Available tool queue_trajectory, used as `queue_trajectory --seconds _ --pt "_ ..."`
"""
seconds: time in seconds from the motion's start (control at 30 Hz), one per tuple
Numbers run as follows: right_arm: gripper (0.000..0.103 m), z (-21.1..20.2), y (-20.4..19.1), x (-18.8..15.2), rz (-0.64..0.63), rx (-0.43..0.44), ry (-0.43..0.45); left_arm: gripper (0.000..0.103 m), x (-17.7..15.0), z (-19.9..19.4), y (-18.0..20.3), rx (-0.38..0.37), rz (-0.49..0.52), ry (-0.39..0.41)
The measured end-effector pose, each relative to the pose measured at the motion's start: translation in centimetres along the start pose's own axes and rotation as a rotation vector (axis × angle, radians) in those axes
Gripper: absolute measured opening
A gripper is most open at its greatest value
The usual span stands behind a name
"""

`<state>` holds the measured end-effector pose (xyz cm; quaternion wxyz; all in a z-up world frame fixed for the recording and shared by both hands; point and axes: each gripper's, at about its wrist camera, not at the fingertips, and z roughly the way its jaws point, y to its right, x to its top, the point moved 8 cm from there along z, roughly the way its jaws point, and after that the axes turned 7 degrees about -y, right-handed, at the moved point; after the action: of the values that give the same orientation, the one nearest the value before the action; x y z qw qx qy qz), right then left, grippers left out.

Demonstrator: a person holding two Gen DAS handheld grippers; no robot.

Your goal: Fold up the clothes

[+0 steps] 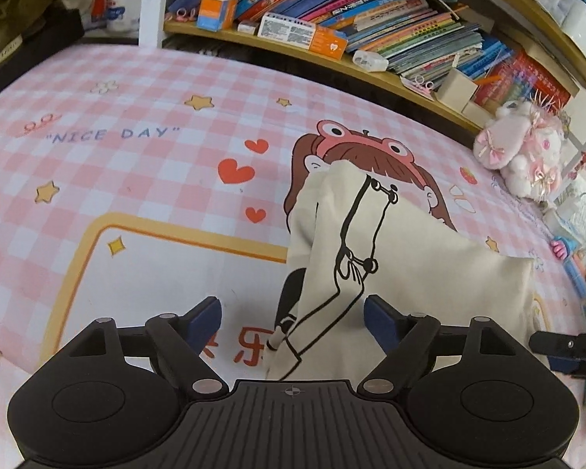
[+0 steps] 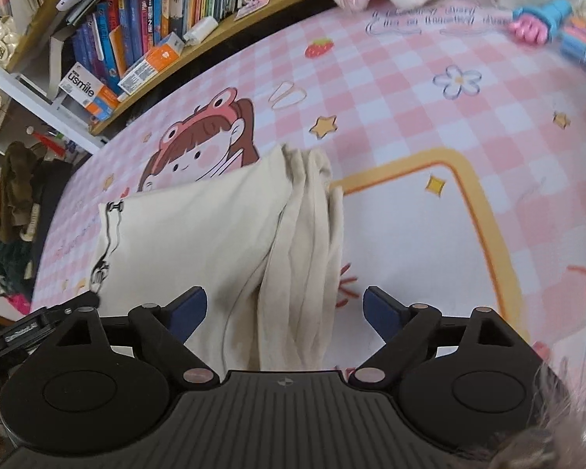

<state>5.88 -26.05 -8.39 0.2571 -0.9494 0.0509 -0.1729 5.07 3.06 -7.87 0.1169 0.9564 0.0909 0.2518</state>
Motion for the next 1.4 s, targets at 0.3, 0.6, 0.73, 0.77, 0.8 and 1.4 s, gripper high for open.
queue_trajectory --seconds 0.3,0.6,0.73,0.77,0.8,1.4 --pt "0.084 0.2 0.8 -0.2 0.105 0.087 -0.036 0.085 -0.6 0.5 -0.4 -0.045 -0.071 -0.032" --pt "0.061 0.6 1.2 0.2 0.17 0.133 -0.049 0.088 -0.2 1.7 -0.3 -0.117 -0.115 -0.06" --pt "0.045 1.0 0.9 0.5 0.143 0.115 -0.057 0.06 0.0 2.0 0.4 -0.143 -0.115 -0.072" --pt "0.041 1.1 0.7 0.5 0.122 0.108 -0.054 0.053 0.1 2.1 0.6 -0.15 -0.115 -0.075" --pt "0.035 1.0 0.3 0.5 0.079 0.095 -0.045 0.049 0.1 2.1 0.8 -0.147 -0.104 -0.07" --pt "0.042 0.6 1.9 1.3 0.1 0.098 0.002 0.053 -0.3 2.3 0.3 -0.23 -0.2 -0.065"
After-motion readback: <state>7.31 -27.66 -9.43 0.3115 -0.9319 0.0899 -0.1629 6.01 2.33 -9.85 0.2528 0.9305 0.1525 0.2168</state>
